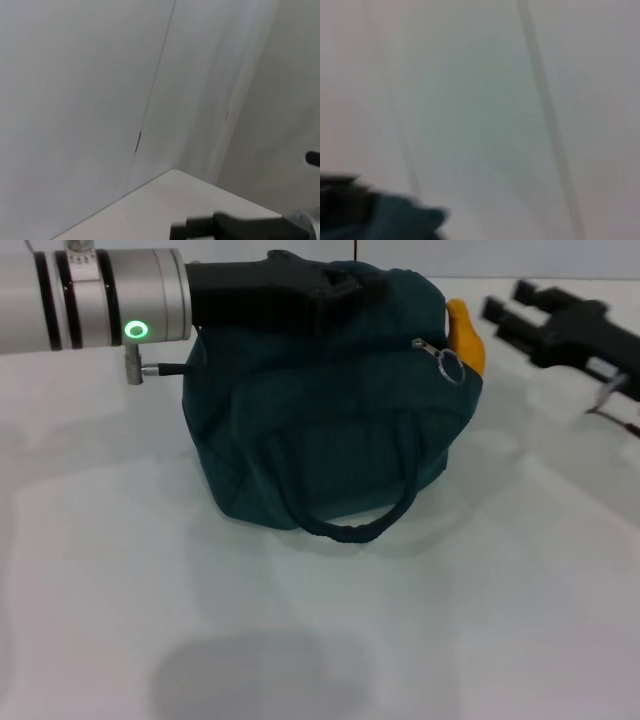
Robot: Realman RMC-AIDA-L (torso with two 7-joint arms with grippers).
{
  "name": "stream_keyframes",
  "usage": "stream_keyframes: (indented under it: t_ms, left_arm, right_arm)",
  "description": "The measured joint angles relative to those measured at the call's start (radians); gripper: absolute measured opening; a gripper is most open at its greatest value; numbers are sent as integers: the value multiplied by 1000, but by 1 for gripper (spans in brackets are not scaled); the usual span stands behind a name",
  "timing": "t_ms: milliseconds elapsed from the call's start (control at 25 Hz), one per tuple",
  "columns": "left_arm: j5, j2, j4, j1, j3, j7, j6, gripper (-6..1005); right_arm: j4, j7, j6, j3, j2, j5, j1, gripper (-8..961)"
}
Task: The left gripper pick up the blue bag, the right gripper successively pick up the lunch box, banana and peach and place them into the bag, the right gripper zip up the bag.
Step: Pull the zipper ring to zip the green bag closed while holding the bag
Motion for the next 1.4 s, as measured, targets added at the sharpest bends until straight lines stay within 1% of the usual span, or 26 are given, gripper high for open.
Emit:
stream_keyframes:
  t_ms: [120, 160, 240, 360, 440, 480, 520, 680, 760, 880, 920, 960, 1000, 1080, 1200, 1280, 1320, 1360, 1400]
  left_arm:
    - [0, -2, -1, -3, 0, 4, 0, 48]
    - [0, -2, -1, -3, 0, 4, 0, 48]
    - [0, -2, 0, -1, 0, 4, 0, 48]
    - [-8, -2, 2, 2, 0, 5, 2, 48]
    - [-14, -2, 0, 5, 0, 5, 2, 48]
    - [-16, -2, -1, 5, 0, 5, 2, 48]
    - [-16, -2, -1, 6, 0, 5, 1, 48]
    - [-17, -2, -1, 5, 0, 7, -1, 48]
    - [-17, -2, -1, 4, 0, 7, -1, 48]
    - [-17, -2, -1, 8, 0, 13, -1, 48]
    - [-17, -2, -1, 9, 0, 15, -1, 48]
    - [-17, -2, -1, 10, 0, 18, -1, 48]
    - [-17, -2, -1, 11, 0, 20, -1, 48]
    - [-20, -2, -1, 13, 0, 24, -1, 48]
    - [-25, -2, -1, 15, 0, 32, -1, 47]
    - [-27, -2, -2, 15, 0, 35, -2, 45]
    - [-27, -2, -2, 15, 0, 35, -2, 45]
    - [-27, -2, -2, 15, 0, 35, -2, 45]
    - [-27, -2, -3, 15, 0, 35, -2, 45]
  right_arm:
    - [-4, 46, -21, -1, 12, -98, 23, 539]
    - [-11, 77, -62, 0, 12, -151, 23, 539]
    - [-23, 110, -134, 2, 4, -214, 15, 538]
    - [-37, 145, -288, 6, -49, -252, -23, 538]
    - [-37, 153, -328, 12, -72, -249, -37, 537]
    - [-37, 156, -333, 16, -75, -249, -40, 537]
    - [-37, 157, -336, 20, -77, -252, -41, 537]
    - [-37, 158, -329, 23, -71, -298, -30, 538]
    - [-40, 160, -332, 25, -72, -305, -31, 534]
    - [-58, 160, -340, 83, -80, -304, -62, 524]
    - [-63, 160, -336, 122, -77, -303, -73, 520]
    - [-67, 159, -321, 182, -69, -304, -87, 516]
    - [-68, 158, -309, 219, -60, -304, -94, 513]
    - [-73, 150, -262, 269, -39, -308, -99, 505]
    - [-90, 141, -192, 269, -19, -340, -83, 495]
    - [-97, 142, -142, 269, -2, -396, -56, 481]
    - [-98, 143, -112, 269, 13, -431, -35, 472]
    - [-99, 144, -97, 269, 20, -450, -24, 462]
    - [-97, 145, -77, 269, 37, -494, -1, 452]
